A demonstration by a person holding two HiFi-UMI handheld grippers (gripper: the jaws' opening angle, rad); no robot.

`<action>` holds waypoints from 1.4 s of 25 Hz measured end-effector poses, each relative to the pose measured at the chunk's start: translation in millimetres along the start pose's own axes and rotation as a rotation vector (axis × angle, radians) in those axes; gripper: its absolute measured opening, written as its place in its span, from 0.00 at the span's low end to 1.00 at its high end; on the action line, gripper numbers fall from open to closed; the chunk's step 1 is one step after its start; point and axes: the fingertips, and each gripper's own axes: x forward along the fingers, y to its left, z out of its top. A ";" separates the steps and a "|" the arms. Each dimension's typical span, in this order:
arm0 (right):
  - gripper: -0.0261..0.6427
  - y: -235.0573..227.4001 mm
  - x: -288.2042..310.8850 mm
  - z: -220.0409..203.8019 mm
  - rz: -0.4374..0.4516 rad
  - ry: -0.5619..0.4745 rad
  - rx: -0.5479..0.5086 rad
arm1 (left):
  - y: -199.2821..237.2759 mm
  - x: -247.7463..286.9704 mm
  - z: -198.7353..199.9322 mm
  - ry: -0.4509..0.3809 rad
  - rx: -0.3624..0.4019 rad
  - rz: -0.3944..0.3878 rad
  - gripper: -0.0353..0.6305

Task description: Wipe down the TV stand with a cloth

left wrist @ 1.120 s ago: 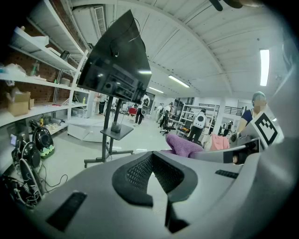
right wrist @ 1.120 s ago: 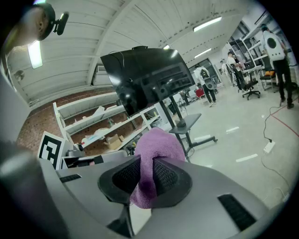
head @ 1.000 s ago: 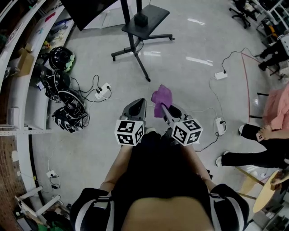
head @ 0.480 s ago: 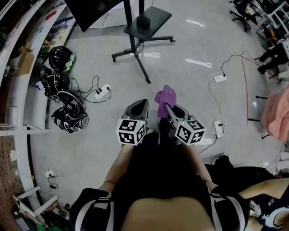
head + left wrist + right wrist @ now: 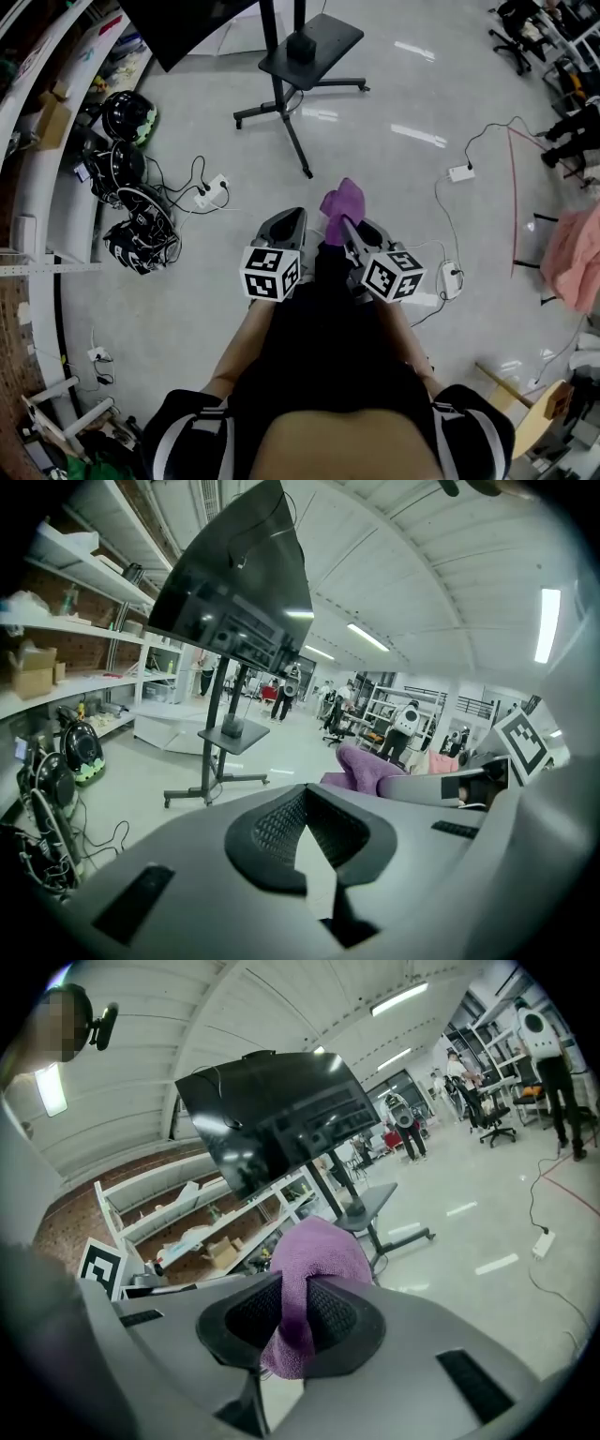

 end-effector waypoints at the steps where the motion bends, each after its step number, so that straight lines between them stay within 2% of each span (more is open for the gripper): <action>1: 0.15 -6.2 4.3 5.3 0.004 0.002 0.001 | -0.4 7.3 2.6 0.001 -0.001 0.003 0.06; 12: 0.15 -79.2 65.6 87.2 0.031 0.008 -0.011 | 11.1 110.7 55.9 0.004 0.015 0.025 0.06; 17: 0.15 -106.3 90.9 116.2 0.053 0.022 -0.018 | 21.5 151.0 82.0 -0.015 -0.017 0.041 0.06; 29: 0.15 -145.9 124.9 152.3 0.120 0.052 -0.031 | 24.1 219.5 103.5 -0.012 -0.029 0.083 0.06; 35: 0.15 -155.8 133.4 157.3 0.153 0.074 -0.039 | 28.8 230.4 107.1 -0.022 -0.045 0.124 0.06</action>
